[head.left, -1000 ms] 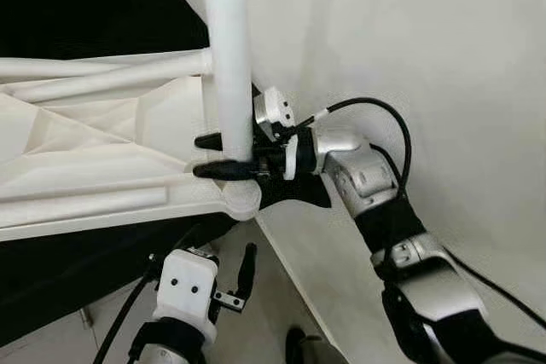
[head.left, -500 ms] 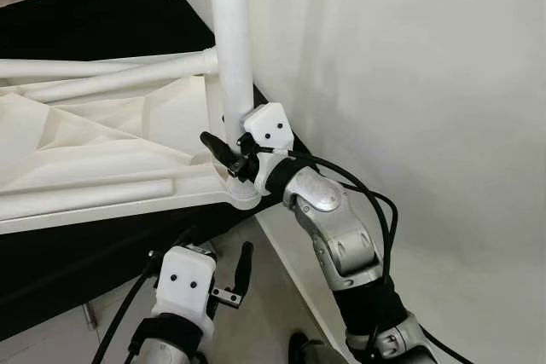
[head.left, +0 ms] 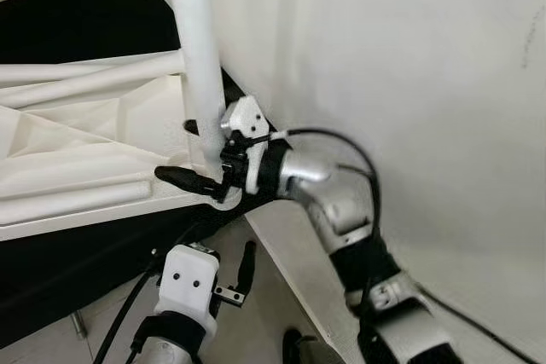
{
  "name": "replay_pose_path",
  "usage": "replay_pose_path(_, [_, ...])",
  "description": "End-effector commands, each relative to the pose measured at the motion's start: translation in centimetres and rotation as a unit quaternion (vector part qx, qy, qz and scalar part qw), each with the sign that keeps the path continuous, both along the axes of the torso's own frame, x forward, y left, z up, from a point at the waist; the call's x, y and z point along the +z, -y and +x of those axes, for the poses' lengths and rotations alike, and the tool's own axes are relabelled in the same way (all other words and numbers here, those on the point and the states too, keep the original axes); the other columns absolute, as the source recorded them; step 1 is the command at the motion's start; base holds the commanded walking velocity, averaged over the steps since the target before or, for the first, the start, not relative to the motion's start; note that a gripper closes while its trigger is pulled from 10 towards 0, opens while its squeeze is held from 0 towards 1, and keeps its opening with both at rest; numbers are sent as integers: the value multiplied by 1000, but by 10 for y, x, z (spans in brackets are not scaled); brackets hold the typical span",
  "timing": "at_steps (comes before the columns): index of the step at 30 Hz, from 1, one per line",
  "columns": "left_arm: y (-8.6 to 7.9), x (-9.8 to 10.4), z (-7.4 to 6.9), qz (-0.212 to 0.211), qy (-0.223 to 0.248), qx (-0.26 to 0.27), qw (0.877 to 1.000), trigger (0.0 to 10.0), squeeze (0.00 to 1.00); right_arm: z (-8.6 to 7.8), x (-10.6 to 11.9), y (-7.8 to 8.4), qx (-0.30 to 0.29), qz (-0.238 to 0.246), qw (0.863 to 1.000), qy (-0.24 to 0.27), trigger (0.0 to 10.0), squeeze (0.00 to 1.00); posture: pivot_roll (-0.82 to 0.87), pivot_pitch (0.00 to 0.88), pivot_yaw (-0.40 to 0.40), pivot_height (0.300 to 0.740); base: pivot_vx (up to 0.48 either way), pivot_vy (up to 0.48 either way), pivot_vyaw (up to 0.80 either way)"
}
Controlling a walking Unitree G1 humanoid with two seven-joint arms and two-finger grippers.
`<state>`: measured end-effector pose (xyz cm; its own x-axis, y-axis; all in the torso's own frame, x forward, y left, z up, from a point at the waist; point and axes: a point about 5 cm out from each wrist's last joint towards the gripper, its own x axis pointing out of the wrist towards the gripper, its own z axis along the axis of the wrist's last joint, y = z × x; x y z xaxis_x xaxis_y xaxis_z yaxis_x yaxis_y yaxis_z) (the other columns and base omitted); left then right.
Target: Building children table
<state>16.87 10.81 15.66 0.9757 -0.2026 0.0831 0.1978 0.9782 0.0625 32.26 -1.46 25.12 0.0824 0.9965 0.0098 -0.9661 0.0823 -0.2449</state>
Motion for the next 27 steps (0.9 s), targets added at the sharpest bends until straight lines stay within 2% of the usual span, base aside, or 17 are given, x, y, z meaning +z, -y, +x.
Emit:
replay_pose_path(1, [1, -2, -3, -2, -11, 0, 1000, 10000, 0, -6, -6, -3, 47, -6, 999, -8, 10000, 0, 7, 267, -58, 740, 0, 0, 0])
replay_pose_path(2, [1, -2, -3, -2, -11, 0, 1000, 10000, 0, -1, -5, 3, 60, -26, 998, -2, 10000, 0, 14, 271, -60, 740, 0, 0, 0])
replay_pose_path(4, [1, -2, -4, -2, -12, -1, 1000, 10000, 0, 4, -4, 7, 71, -37, 997, -3, 10000, 0, 19, 275, -58, 740, 0, 0, 0])
replay_pose_path(10, [0, -1, -8, 0, -14, -2, 1000, 10000, 0, 15, -2, 14, 101, -50, 993, -25, 10000, 0, 32, 287, -57, 740, 0, 0, 0])
replay_pose_path(11, [0, -1, -9, 1, -15, -2, 1000, 10000, 0, 18, -3, 14, 103, -53, 993, -32, 8353, 0, 36, 290, -57, 740, 0, 0, 0])
replay_pose_path(12, [0, -1, -9, 1, -15, -2, 1000, 10000, 0, 18, -3, 14, 103, -53, 993, -32, 8353, 0, 36, 290, -57, 740, 0, 0, 0])
replay_pose_path(13, [0, -1, -9, 2, -15, -1, 1000, 10000, 0, 20, -4, 15, 107, -55, 992, -37, 0, 0, 38, 291, -57, 740, 0, 0, 0])
replay_pose_path(22, [-1, -1, -10, 2, -16, -1, 1000, 10000, 0, 22, -6, 24, 112, -55, 991, -45, 0, 0, 17, 296, -46, 740, 0, 0, 0])
replay_pose_path(23, [-1, -1, -9, 0, -17, -2, 1000, 10000, 0, 25, -7, 36, 79, -49, 995, -43, 0, 0, -8, 296, -41, 740, 0, 0, 0])
replay_pose_path(24, [-1, -1, -9, 0, -17, -2, 1000, 10000, 0, 25, -7, 36, 79, -49, 995, -43, 0, 0, -8, 296, -41, 740, 0, 0, 0])
replay_pose_path(25, [0, -1, -9, -1, -17, -5, 1000, 10000, 0, 28, -7, 47, 42, -39, 998, -39, 0, 0, -15, 295, -42, 740, 0, 0, 0])
replay_pose_path(26, [0, -1, -9, -1, -17, -5, 1000, 10000, 0, 28, -7, 47, 42, -39, 998, -39, 0, 0, -15, 295, -42, 740, 0, 0, 0])
replay_pose_path(27, [0, -1, -8, -3, -17, -7, 1000, 10000, 0, 30, -9, 59, -13, -29, 999, -42, 0, 0, -24, 296, -44, 740, 0, 0, 0])
